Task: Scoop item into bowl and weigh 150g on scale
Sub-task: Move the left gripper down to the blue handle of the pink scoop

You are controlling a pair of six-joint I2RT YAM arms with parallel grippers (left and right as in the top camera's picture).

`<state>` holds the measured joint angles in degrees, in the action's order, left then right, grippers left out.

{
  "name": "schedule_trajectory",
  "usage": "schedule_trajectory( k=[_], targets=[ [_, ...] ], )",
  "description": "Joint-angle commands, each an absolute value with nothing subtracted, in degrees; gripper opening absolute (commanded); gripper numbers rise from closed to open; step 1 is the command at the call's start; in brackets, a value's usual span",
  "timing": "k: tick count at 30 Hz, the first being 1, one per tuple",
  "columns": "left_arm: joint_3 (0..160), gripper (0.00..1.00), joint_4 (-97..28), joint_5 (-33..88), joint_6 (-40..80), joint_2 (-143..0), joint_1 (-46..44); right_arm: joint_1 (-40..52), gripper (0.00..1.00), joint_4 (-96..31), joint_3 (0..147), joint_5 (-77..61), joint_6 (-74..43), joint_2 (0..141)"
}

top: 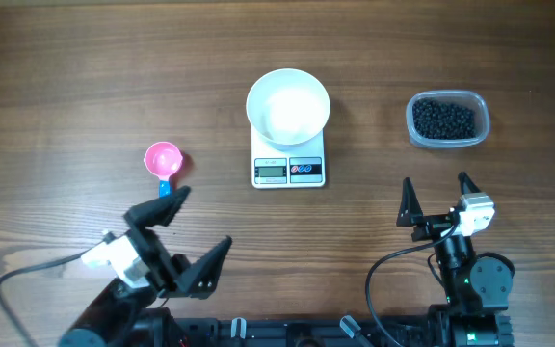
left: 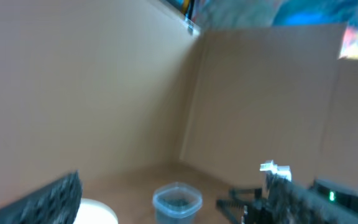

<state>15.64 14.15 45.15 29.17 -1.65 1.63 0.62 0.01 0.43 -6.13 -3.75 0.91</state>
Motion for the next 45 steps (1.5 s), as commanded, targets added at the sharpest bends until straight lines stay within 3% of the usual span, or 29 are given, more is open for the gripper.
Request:
schedule_trajectory(
  k=[1, 9, 15, 19, 24, 34, 39, 41, 42, 43, 45],
  targets=[
    [30.5, 1.00, -3.1, 40.6, 20.2, -7.2, 4.4, 0.9, 1.00, 0.2, 0.3, -5.3, -3.2, 0.8],
    [59.6, 1.00, -50.0, 21.7, 14.2, -32.8, 6.5, 0.9, 1.00, 0.2, 0.3, -5.3, -3.1, 0.8],
    [65.2, 1.00, -64.0, 21.3, 12.8, -49.4, 6.5, 0.9, 1.00, 0.2, 0.3, -5.3, -3.1, 0.8],
    [65.2, 1.00, -67.2, 16.6, 13.5, -58.4, 6.6, 0.9, 1.00, 0.2, 0.3, -5.3, -3.1, 0.8],
    [65.1, 1.00, -67.4, -6.0, 26.3, -67.8, 6.9, 0.9, 1.00, 0.2, 0.3, -5.3, -3.1, 0.8],
    [64.9, 1.00, -63.3, -3.3, 30.2, -88.0, 7.2, 0.9, 1.00, 0.2, 0.3, -5.3, -3.1, 0.8],
    [64.8, 0.78, -62.4, -0.1, 23.6, -92.0, 7.2, 0.9, 1.00, 0.2, 0.3, -5.3, -3.1, 0.8],
    [64.7, 0.83, -61.6, 0.0, 22.7, -92.7, 7.2, 0.9, 1.00, 0.2, 0.3, -5.3, -3.1, 0.8],
    [64.7, 0.93, -61.4, 0.0, 22.7, -93.0, 7.3, 0.9, 1.00, 0.2, 0.3, -5.3, -3.1, 0.8],
    [64.7, 0.97, -61.2, 0.0, 22.7, -93.1, 7.3, 0.9, 1.00, 0.2, 0.3, -5.3, -3.1, 0.8],
    [64.7, 1.00, -61.1, 0.2, 22.7, -93.1, 7.3, 0.9, 1.00, 0.2, 0.3, -5.3, -3.1, 0.8]
  ],
)
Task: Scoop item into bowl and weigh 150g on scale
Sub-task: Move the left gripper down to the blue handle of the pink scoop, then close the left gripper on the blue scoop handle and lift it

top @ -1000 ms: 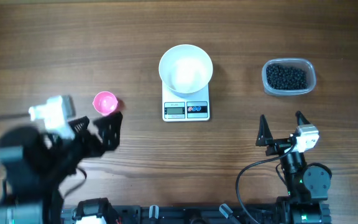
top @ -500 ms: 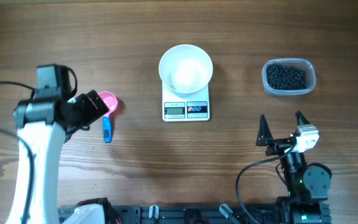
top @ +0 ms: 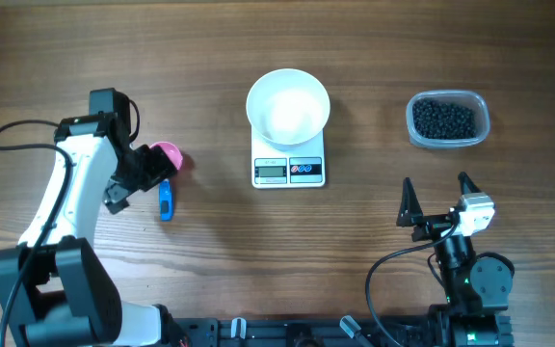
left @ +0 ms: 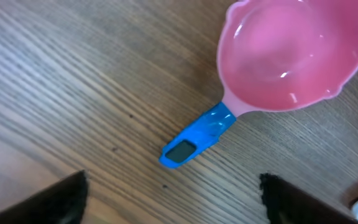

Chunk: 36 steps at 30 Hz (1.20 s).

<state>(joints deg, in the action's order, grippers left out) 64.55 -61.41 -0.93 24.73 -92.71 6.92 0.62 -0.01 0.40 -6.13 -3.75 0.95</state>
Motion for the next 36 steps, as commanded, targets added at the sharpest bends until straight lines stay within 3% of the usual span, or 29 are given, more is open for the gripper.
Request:
schedule_trajectory(
  k=[1, 7, 11, 14, 18, 28, 31, 34, 36],
  targets=[
    [64.7, 0.99, -61.1, 0.3, 22.7, -93.1, 7.3, 0.9, 1.00, 0.2, 0.3, -5.3, -3.1, 0.8],
    [62.9, 0.98, -58.4, 0.7, 20.1, -93.1, 7.3, 0.9, 1.00, 0.2, 0.3, -5.3, -3.1, 0.8],
    [57.8, 0.89, -53.1, 2.5, 17.4, -93.2, 7.3, 0.9, 1.00, 0.2, 0.3, -5.3, -3.1, 0.8],
    [55.0, 0.88, -49.7, 6.1, 16.6, -93.2, 7.3, 0.9, 1.00, 0.2, 0.3, -5.3, -3.1, 0.8],
    [53.6, 0.75, -46.9, 6.4, 16.6, -93.2, 7.3, 0.9, 1.00, 0.2, 0.3, -5.3, -3.1, 0.8],
    [47.8, 0.69, -37.8, 6.0, 15.2, -93.7, 7.3, 0.9, 1.00, 0.2, 0.3, -5.3, -3.1, 0.8],
    [47.6, 0.54, -36.9, 6.0, 15.2, -93.8, 7.3, 0.9, 1.00, 0.2, 0.3, -5.3, -3.1, 0.8],
    [47.6, 0.55, -36.1, 6.2, 15.2, -93.8, 7.3, 0.9, 1.00, 0.2, 0.3, -5.3, -3.1, 0.8],
    [47.6, 0.61, -35.9, 6.2, 15.2, -93.8, 7.3, 0.9, 1.00, 0.2, 0.3, -5.3, -3.1, 0.8]
  ],
)
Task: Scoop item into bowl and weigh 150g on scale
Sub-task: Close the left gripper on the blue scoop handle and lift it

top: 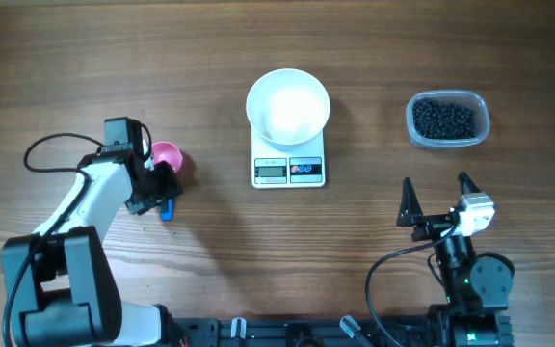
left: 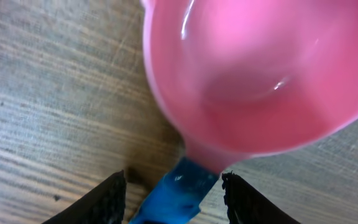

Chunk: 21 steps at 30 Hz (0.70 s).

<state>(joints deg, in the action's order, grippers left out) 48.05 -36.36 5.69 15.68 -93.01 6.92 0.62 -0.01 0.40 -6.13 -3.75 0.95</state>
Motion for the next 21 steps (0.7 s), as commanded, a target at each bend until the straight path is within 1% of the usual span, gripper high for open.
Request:
schedule_trajectory(
  k=[1, 2, 3, 6, 8, 11, 12, 13, 15, 20, 21],
  targets=[
    [47.6, 0.65, -36.0, 6.2, 15.3, -93.8, 7.3, 0.9, 1.00, 0.2, 0.3, -5.3, -3.1, 0.8],
    [47.6, 0.67, -36.1, 6.2, 15.4, -93.8, 7.3, 0.9, 1.00, 0.2, 0.3, -5.3, -3.1, 0.8],
    [47.6, 0.66, -36.2, 6.2, 15.4, -93.8, 7.3, 0.9, 1.00, 0.2, 0.3, -5.3, -3.1, 0.8],
    [47.6, 0.48, -35.2, 6.1, 15.4, -93.8, 7.3, 0.9, 1.00, 0.2, 0.3, -5.3, -3.1, 0.8],
    [47.6, 0.46, -33.6, 6.1, 15.4, -93.8, 7.3, 0.9, 1.00, 0.2, 0.3, -5.3, -3.1, 0.8],
    [47.6, 0.48, -32.5, 6.2, 15.4, -93.8, 7.3, 0.9, 1.00, 0.2, 0.3, -5.3, -3.1, 0.8],
    [47.6, 0.52, -32.5, 6.2, 15.4, -93.8, 7.3, 0.9, 1.00, 0.2, 0.3, -5.3, -3.1, 0.8],
    [47.6, 0.60, -32.5, 6.2, 15.4, -93.8, 7.3, 0.9, 1.00, 0.2, 0.3, -5.3, -3.1, 0.8],
    [47.6, 0.64, -32.6, 6.2, 15.1, -93.8, 7.3, 0.9, 1.00, 0.2, 0.3, -5.3, -3.1, 0.8],
    [47.6, 0.61, -32.7, 6.2, 13.2, -93.8, 7.3, 0.9, 1.00, 0.2, 0.3, -5.3, -3.1, 0.8],
    [47.6, 0.56, -33.4, 6.2, 12.1, -93.8, 7.3, 0.9, 1.00, 0.2, 0.3, -5.3, -3.1, 0.8]
  ],
)
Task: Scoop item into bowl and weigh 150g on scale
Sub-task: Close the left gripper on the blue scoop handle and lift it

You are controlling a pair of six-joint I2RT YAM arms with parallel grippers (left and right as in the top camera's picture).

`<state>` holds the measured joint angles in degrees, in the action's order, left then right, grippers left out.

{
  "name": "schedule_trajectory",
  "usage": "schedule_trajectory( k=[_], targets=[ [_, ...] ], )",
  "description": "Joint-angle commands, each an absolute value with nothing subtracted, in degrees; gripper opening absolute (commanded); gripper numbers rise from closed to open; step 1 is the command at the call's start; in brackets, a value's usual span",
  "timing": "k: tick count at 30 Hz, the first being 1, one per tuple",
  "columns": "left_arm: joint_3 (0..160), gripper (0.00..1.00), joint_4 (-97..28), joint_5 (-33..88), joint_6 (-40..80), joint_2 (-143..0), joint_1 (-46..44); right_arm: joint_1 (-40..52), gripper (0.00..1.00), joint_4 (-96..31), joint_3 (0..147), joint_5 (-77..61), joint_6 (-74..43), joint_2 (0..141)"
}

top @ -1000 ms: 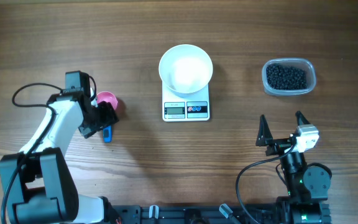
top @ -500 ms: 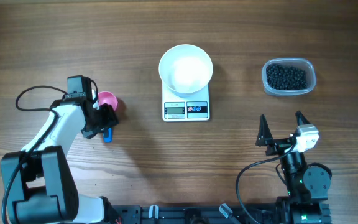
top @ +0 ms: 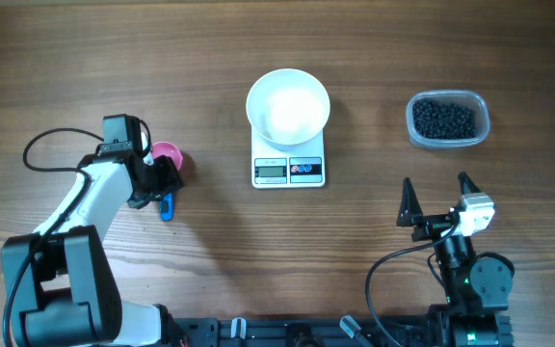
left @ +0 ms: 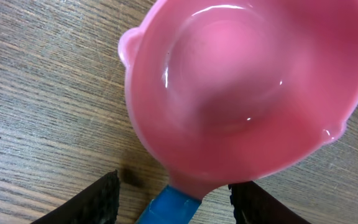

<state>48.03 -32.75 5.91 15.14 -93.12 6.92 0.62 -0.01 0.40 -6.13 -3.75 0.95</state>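
Observation:
A pink scoop with a blue handle lies on the table left of the scale. My left gripper is low over it and open. In the left wrist view its fingers stand either side of the blue handle, just behind the pink cup, with gaps on both sides. A white bowl sits on the white scale. A clear container of black beans stands at the right. My right gripper is open near the front right, holding nothing.
The table is bare wood. The left arm's cable loops over the table at the left. The scale's display faces the front edge.
The left gripper has shifted slightly over the scoop, so more of the pink cup shows in its wrist view. It is still open astride the blue handle. The right arm has not moved.
At first the left arm was at the table's front edge, its gripper open and pointed away from the table. Then it hung open above the scoop. Then it was down with its fingers either side of the blue handle, where it remains.

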Motion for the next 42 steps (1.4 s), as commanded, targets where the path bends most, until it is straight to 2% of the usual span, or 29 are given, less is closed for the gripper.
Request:
schedule_trajectory(
  k=[1, 13, 19, 23, 34, 38, 42],
  targets=[
    [47.6, 0.54, -33.6, 6.2, 12.1, -93.8, 7.3, 0.9, 1.00, 0.2, 0.3, -5.3, -3.1, 0.8],
    [46.7, 0.43, -33.8, 8.3, 8.5, -93.8, 7.3, 0.9, 1.00, 0.2, 0.3, -5.3, -3.1, 0.8],
    [46.7, 0.43, -33.4, 8.3, 8.1, -93.8, 7.3, 0.9, 1.00, 0.2, 0.3, -5.3, -3.1, 0.8],
    [46.7, 0.38, -33.3, 8.3, 8.1, -93.8, 7.3, 0.9, 1.00, 0.2, 0.3, -5.3, -3.1, 0.8],
    [46.7, 0.35, -32.5, 10.2, 8.1, -93.8, 7.3, 0.9, 1.00, 0.2, 0.3, -5.3, -3.1, 0.8],
    [46.7, 0.20, -32.4, 10.3, 8.1, -93.8, 7.3, 0.9, 0.99, 0.2, 0.3, -5.3, -3.1, 0.8],
    [46.7, 0.19, -31.9, 10.3, 8.1, -93.8, 7.3, 0.9, 1.00, 0.2, 0.3, -5.3, -3.1, 0.8]
  ],
)
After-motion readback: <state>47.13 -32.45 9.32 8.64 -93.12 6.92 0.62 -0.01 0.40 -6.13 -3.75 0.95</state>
